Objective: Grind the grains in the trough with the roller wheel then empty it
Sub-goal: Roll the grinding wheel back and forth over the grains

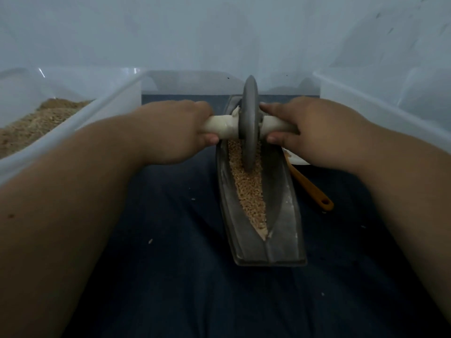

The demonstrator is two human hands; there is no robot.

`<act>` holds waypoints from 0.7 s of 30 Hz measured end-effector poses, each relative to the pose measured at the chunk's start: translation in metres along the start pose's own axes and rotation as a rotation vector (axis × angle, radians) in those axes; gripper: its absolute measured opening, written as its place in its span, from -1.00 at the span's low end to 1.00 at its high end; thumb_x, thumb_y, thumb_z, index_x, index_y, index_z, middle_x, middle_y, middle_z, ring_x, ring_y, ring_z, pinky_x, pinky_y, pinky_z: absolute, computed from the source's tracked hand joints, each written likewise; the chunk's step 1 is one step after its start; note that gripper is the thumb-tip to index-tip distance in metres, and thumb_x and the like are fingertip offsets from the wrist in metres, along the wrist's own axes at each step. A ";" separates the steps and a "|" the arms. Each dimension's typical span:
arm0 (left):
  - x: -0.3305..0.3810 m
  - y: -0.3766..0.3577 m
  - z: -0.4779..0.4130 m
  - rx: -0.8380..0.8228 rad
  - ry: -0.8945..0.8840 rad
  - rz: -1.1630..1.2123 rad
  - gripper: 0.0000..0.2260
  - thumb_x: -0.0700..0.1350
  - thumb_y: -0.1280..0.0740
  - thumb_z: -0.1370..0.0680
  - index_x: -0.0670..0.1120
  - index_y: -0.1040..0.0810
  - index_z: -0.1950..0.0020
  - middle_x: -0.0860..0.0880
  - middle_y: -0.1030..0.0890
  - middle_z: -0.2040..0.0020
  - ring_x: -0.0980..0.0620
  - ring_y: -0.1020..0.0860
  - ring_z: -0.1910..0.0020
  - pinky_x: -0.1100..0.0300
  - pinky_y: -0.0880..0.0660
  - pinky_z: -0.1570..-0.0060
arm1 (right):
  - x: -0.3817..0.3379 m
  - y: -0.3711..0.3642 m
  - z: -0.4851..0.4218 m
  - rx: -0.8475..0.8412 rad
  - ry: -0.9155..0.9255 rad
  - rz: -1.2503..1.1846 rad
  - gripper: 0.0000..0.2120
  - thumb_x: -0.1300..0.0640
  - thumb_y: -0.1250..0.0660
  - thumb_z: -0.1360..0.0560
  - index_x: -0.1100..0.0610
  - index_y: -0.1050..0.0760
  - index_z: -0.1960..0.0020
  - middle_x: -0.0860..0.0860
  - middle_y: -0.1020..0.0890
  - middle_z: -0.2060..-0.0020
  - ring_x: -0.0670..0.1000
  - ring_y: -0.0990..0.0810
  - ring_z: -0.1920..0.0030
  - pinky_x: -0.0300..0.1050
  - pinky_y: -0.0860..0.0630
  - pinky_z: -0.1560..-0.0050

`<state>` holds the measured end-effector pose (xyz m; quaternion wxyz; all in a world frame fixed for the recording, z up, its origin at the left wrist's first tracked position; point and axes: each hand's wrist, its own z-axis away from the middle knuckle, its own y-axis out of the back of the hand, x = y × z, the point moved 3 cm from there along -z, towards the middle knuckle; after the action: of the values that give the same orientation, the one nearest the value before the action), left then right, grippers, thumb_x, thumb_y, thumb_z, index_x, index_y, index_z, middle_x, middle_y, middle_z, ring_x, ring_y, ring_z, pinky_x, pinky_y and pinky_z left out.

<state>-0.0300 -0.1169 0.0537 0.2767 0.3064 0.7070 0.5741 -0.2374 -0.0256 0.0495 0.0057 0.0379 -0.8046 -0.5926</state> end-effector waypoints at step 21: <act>0.001 -0.001 -0.004 0.123 0.041 0.030 -0.87 0.01 -0.17 -0.63 0.04 -0.44 -0.12 -0.03 -0.55 0.00 -0.09 -0.51 0.04 -0.01 -0.43 0.03 | 0.008 -0.002 -0.003 0.056 -0.057 -0.058 -0.51 -0.12 -0.18 -0.60 -0.20 -0.21 -0.51 0.05 -0.51 -0.31 0.10 -0.42 -0.32 -0.03 -0.34 -0.19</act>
<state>-0.0338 -0.1193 0.0538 0.2342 0.3217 0.7418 0.5398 -0.2446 -0.0295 0.0481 -0.0357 0.0445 -0.8192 -0.5707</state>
